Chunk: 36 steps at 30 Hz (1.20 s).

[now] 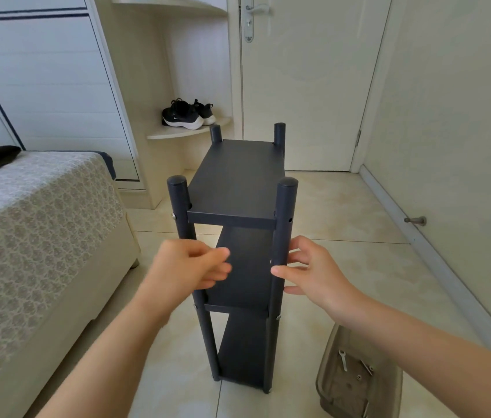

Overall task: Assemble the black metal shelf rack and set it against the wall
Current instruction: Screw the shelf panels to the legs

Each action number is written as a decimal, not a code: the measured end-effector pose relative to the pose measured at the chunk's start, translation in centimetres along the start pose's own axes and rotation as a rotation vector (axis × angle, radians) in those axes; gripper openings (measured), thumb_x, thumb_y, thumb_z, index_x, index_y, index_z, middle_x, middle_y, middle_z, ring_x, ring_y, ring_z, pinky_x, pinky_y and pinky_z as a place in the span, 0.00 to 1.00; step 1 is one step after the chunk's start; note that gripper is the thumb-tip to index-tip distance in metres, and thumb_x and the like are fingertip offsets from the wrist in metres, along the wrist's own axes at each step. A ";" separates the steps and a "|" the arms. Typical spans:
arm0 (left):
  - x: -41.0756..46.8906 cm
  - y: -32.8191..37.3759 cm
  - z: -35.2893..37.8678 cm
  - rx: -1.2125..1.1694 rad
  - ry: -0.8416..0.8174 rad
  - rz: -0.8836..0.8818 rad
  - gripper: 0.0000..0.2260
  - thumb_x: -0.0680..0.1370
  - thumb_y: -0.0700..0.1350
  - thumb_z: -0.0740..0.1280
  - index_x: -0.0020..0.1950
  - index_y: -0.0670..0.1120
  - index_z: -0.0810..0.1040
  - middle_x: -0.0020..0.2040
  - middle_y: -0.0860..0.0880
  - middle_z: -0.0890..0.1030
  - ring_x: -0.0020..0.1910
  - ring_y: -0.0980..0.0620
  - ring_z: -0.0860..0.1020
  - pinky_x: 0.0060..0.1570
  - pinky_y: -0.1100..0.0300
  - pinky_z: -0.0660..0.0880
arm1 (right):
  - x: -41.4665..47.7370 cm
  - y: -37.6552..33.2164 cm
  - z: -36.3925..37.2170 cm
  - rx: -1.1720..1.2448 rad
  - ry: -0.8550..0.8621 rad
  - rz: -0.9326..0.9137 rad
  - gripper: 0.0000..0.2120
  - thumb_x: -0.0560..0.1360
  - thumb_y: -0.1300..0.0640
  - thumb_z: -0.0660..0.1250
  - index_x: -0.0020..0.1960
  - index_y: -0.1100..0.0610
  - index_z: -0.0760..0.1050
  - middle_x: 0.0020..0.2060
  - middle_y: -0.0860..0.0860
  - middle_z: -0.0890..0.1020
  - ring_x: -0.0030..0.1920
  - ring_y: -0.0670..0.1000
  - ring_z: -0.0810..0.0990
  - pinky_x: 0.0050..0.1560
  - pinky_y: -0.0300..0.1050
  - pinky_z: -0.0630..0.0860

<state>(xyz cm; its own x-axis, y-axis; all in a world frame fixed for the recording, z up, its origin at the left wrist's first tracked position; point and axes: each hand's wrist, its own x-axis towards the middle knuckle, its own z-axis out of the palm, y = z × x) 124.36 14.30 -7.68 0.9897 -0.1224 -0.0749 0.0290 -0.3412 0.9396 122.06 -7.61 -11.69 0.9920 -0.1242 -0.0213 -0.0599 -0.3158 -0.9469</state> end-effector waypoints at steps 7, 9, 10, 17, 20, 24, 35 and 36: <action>1.0 0.2 4.5 -0.334 -0.152 0.116 0.10 0.77 0.47 0.73 0.57 0.50 0.84 0.55 0.55 0.86 0.58 0.57 0.82 0.60 0.57 0.78 | 0.1 -0.1 0.0 0.045 -0.030 -0.007 0.13 0.74 0.58 0.74 0.54 0.52 0.73 0.50 0.50 0.82 0.50 0.51 0.83 0.51 0.50 0.83; 1.3 0.3 5.5 -0.473 -0.149 0.102 0.15 0.72 0.50 0.74 0.56 0.45 0.84 0.54 0.50 0.86 0.58 0.54 0.83 0.61 0.55 0.78 | 0.1 0.1 -0.1 0.048 -0.032 -0.011 0.13 0.74 0.57 0.74 0.54 0.52 0.73 0.50 0.49 0.82 0.50 0.50 0.84 0.50 0.48 0.83; 1.6 0.4 5.9 -0.539 -0.150 0.090 0.18 0.70 0.50 0.74 0.56 0.42 0.83 0.54 0.47 0.86 0.57 0.52 0.83 0.62 0.54 0.78 | 0.1 0.2 -0.2 0.047 -0.035 -0.014 0.13 0.74 0.57 0.74 0.54 0.51 0.73 0.50 0.49 0.82 0.50 0.50 0.83 0.50 0.48 0.83; 2.7 1.4 8.1 -0.706 -0.167 0.098 0.23 0.71 0.48 0.72 0.58 0.31 0.78 0.54 0.38 0.85 0.54 0.45 0.85 0.50 0.60 0.81 | 0.4 0.8 -0.8 0.039 -0.018 -0.036 0.12 0.75 0.56 0.73 0.54 0.49 0.73 0.51 0.47 0.82 0.49 0.48 0.84 0.48 0.44 0.83; 3.2 1.4 8.8 -0.716 -0.142 0.133 0.16 0.71 0.50 0.72 0.50 0.39 0.81 0.49 0.42 0.86 0.52 0.45 0.85 0.48 0.59 0.82 | 0.5 0.9 -1.0 0.015 -0.021 -0.045 0.12 0.75 0.55 0.72 0.53 0.46 0.71 0.50 0.45 0.81 0.48 0.47 0.83 0.44 0.38 0.82; 3.5 1.4 9.3 -0.751 -0.147 0.138 0.07 0.72 0.49 0.71 0.43 0.46 0.83 0.46 0.45 0.86 0.52 0.46 0.85 0.43 0.60 0.82 | 0.6 0.9 -1.3 0.017 -0.026 -0.045 0.12 0.76 0.55 0.72 0.54 0.46 0.71 0.51 0.45 0.81 0.49 0.47 0.83 0.45 0.38 0.82; 3.2 1.7 9.2 -0.718 -0.145 0.194 0.06 0.71 0.49 0.72 0.43 0.49 0.86 0.47 0.45 0.86 0.52 0.46 0.85 0.46 0.58 0.82 | 0.6 0.8 -1.7 0.050 -0.026 -0.015 0.11 0.74 0.57 0.74 0.52 0.52 0.74 0.49 0.49 0.83 0.48 0.48 0.84 0.49 0.45 0.83; 3.2 1.8 9.2 -0.712 -0.145 0.189 0.06 0.70 0.49 0.72 0.42 0.50 0.86 0.47 0.45 0.86 0.52 0.46 0.85 0.46 0.58 0.82 | 0.7 0.9 -1.7 0.056 -0.021 -0.009 0.11 0.73 0.56 0.74 0.52 0.52 0.74 0.48 0.49 0.83 0.48 0.48 0.84 0.48 0.44 0.83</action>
<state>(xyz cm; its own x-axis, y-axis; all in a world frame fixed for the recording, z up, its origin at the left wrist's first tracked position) 126.25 4.70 -9.34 0.9596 -0.2578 0.1125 -0.0073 0.3770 0.9262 122.47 -9.57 -12.02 0.9947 -0.1016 -0.0189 -0.0452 -0.2638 -0.9635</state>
